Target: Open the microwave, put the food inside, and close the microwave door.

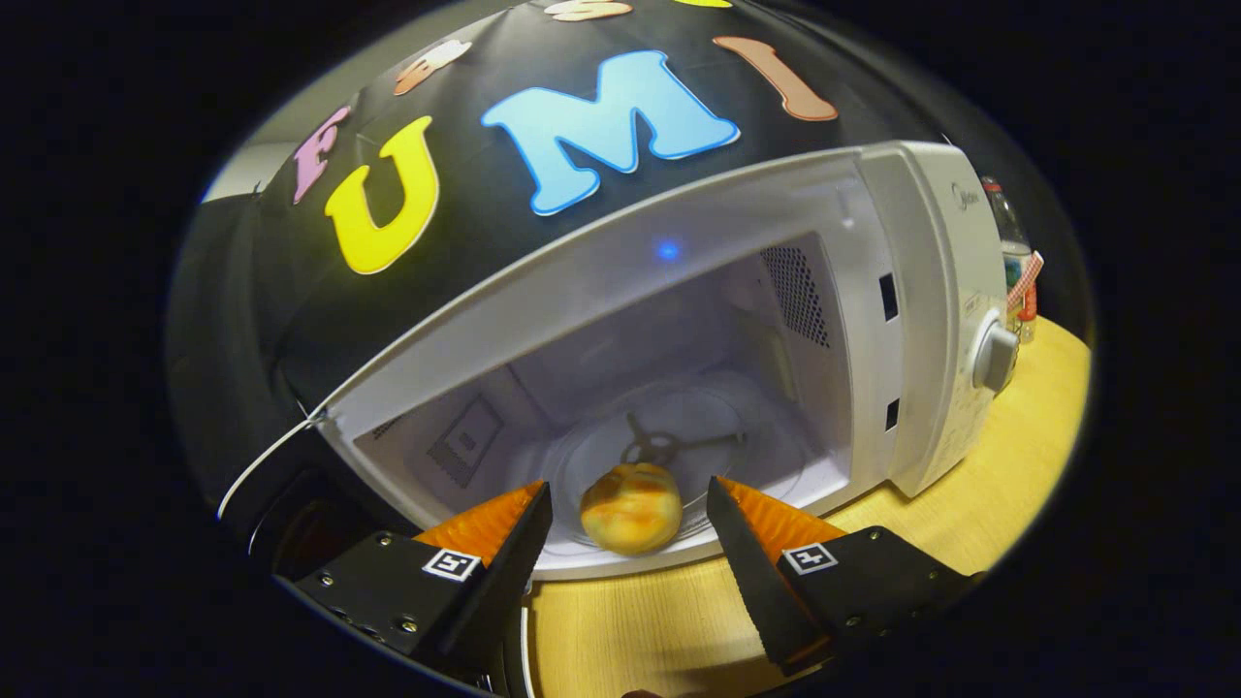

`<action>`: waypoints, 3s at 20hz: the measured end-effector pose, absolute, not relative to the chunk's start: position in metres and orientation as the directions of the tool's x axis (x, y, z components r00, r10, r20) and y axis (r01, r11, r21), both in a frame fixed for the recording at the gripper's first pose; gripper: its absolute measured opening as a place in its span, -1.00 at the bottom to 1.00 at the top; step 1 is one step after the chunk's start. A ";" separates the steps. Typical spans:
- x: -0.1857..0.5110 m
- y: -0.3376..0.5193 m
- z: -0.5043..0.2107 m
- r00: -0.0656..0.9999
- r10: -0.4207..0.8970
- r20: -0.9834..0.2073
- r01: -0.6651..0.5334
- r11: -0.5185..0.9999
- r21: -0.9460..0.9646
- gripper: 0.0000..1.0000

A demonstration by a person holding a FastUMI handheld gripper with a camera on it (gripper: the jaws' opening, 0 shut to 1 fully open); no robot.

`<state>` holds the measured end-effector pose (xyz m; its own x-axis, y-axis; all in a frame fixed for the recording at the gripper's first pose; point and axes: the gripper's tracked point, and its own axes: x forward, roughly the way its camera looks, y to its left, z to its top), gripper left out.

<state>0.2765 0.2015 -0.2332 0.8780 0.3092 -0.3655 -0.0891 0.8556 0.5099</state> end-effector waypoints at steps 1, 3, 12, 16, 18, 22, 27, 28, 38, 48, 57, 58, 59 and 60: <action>0.267 0.202 -0.223 0.879 0.323 -0.350 -0.117 0.859 0.499 0.95; 0.248 0.198 -0.202 0.886 0.335 -0.320 -0.159 0.868 0.470 0.95; 0.154 0.178 -0.127 0.900 0.378 -0.216 -0.283 0.885 0.369 0.94; 0.108 0.171 -0.106 0.909 0.377 -0.178 -0.308 0.895 0.324 0.95; 0.084 0.173 -0.096 0.909 0.385 -0.156 -0.328 0.895 0.302 0.95; 0.042 0.183 -0.082 0.898 0.420 -0.132 -0.374 0.886 0.275 0.94; 0.000 0.213 -0.058 0.873 0.478 -0.094 -0.445 0.862 0.243 0.94; -0.007 0.221 -0.053 0.867 0.491 -0.085 -0.461 0.855 0.239 0.94; -0.077 0.323 -0.025 0.732 0.680 -0.042 -0.654 0.720 0.233 0.91; -0.108 0.387 -0.090 0.576 0.800 -0.172 -0.770 0.601 0.215 0.41; -0.066 0.364 -0.141 0.623 0.713 -0.322 -0.660 0.700 0.272 -0.98; -0.065 0.367 -0.144 0.619 0.715 -0.324 -0.660 0.698 0.279 -0.99; -0.062 0.366 -0.145 0.629 0.706 -0.326 -0.656 0.707 0.265 -0.99; -0.060 0.359 -0.145 0.639 0.695 -0.328 -0.654 0.716 0.244 -0.99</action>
